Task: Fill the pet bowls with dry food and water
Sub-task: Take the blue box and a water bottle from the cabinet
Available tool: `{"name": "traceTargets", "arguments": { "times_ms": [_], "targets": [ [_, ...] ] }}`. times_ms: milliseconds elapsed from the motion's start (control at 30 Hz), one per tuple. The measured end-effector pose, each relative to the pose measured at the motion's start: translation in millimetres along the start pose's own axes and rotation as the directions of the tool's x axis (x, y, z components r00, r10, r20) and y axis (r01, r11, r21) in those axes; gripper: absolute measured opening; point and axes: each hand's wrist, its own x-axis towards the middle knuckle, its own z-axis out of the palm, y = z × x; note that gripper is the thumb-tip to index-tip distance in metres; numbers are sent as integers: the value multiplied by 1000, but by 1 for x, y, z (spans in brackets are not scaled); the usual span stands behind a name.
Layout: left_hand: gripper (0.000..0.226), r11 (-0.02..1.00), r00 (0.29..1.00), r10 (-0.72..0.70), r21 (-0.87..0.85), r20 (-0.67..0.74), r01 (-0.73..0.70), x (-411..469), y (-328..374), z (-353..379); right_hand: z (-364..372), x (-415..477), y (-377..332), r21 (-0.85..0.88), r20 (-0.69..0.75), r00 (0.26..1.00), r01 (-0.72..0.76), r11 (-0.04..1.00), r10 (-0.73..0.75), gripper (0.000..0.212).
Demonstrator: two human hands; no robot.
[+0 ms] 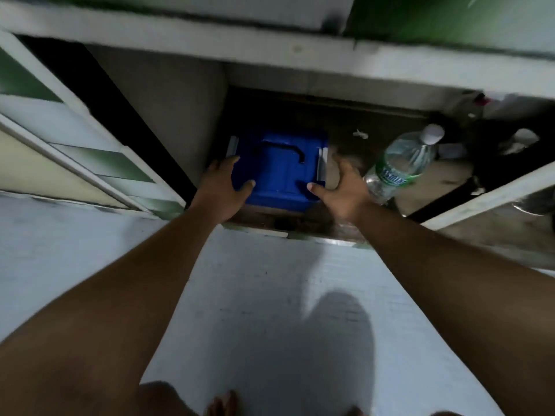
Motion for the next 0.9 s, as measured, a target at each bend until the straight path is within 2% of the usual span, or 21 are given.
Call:
{"name": "traceTargets", "arguments": {
  "times_ms": [200,300,367,533,800,900],
  "targets": [
    [78,990,994,-37,-140,-104,23,72,-50,37,53,70,43,149,-35,998,63,987,-58,116],
    [77,948,995,-49,-318,-89,18,83,-54,48,70,86,50,93,-23,991,137,986,-135,111],
    [77,920,996,-57,-392,-75,23,84,-55,51,74,83,45,216,-32,993,119,969,-114,103],
    [78,904,998,-33,-427,-56,6,82,-54,48,77,88,49,299,-33,994,107,948,-102,96],
    [76,881,998,-6,-472,-62,-24,68,-50,52,75,84,59,332,-8,993,115,936,-119,96],
    [75,885,999,15,-465,-44,-34,39,-40,48,64,55,61,306,-27,989,148,940,-147,108]
  ]
}}
